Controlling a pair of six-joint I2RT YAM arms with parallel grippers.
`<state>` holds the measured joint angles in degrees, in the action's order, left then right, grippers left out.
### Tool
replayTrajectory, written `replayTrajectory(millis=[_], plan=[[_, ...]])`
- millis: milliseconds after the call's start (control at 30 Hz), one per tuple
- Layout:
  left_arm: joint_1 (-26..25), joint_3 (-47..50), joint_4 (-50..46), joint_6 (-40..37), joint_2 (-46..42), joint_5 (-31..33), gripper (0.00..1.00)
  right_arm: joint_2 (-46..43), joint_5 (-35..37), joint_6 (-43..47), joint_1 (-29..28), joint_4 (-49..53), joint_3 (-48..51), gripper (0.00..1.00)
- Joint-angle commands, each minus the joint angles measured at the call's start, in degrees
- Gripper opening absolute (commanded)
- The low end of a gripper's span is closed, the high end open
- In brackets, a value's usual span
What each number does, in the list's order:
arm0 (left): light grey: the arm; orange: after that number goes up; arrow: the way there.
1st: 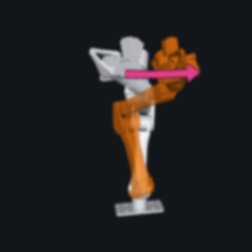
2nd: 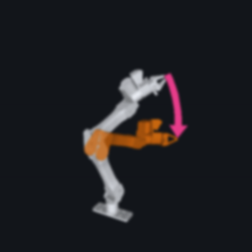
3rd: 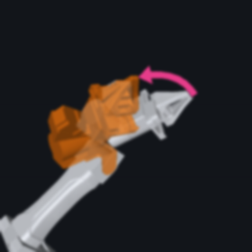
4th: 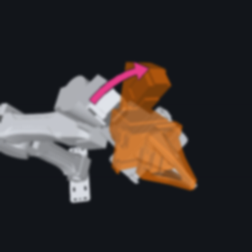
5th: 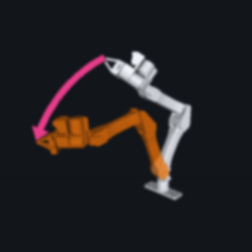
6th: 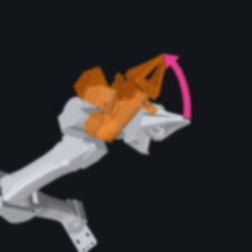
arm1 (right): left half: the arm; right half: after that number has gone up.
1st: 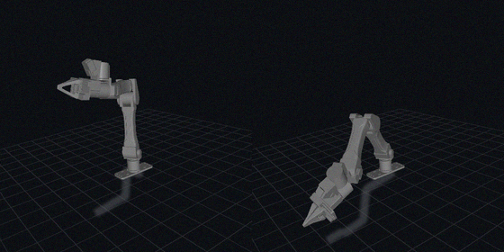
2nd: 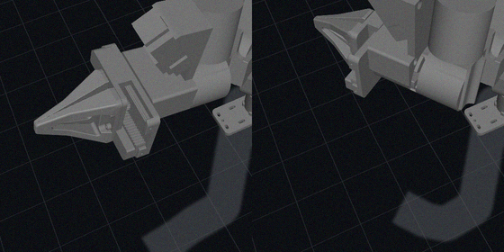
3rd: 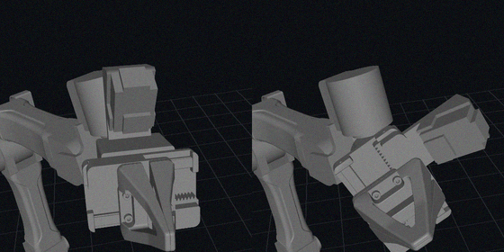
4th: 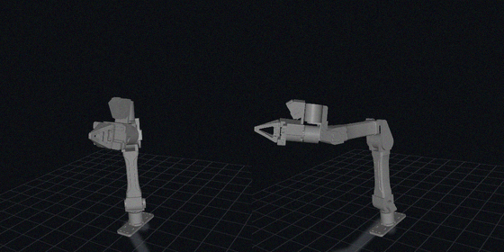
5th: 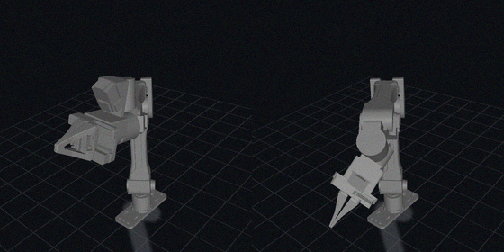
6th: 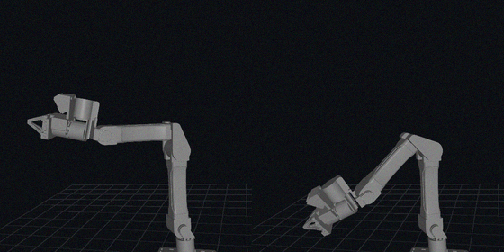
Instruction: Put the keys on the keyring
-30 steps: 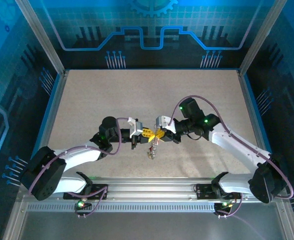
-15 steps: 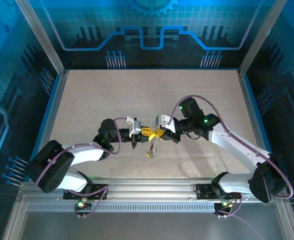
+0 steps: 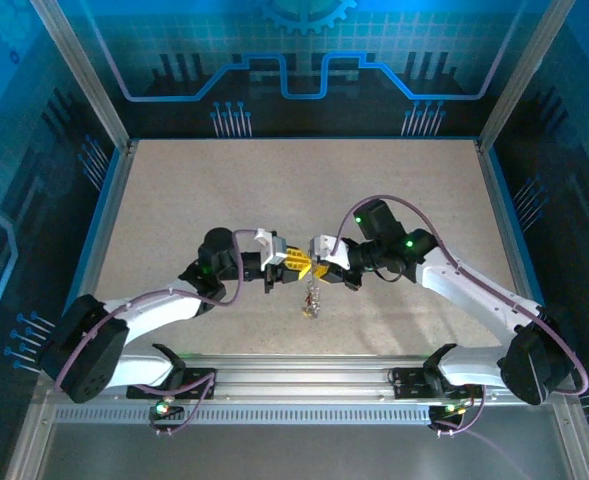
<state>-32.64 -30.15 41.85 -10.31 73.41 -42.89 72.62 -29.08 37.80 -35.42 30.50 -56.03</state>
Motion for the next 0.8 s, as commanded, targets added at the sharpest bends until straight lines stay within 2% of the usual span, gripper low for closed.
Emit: replayTrajectory(millis=[0,100,200,333,600,767], plan=[[-0.44,-3.39,-14.59,-7.38,-1.35,-0.32,0.11,0.25,0.39,1.07,-1.03,1.06,-2.26,0.00],[-0.93,-4.30,-17.86,-9.23,-1.16,0.24,0.12,-0.13,-0.23,0.80,-1.05,0.35,-2.01,0.00],[-1.24,-4.43,-18.54,-9.56,-1.18,0.80,0.20,0.01,-0.01,1.18,-1.09,1.00,-2.16,0.00],[-1.42,-4.57,-18.67,-9.12,-1.25,-0.39,0.25,0.27,0.68,1.40,-1.27,1.34,-2.22,0.00],[-2.28,-6.56,-23.42,-10.74,-0.97,-1.15,0.27,0.68,1.66,1.78,-1.73,1.41,-2.27,0.00],[-2.53,-6.13,-23.09,-11.79,-1.58,-0.97,0.28,0.91,3.05,1.89,-1.73,1.30,-1.92,0.00]])
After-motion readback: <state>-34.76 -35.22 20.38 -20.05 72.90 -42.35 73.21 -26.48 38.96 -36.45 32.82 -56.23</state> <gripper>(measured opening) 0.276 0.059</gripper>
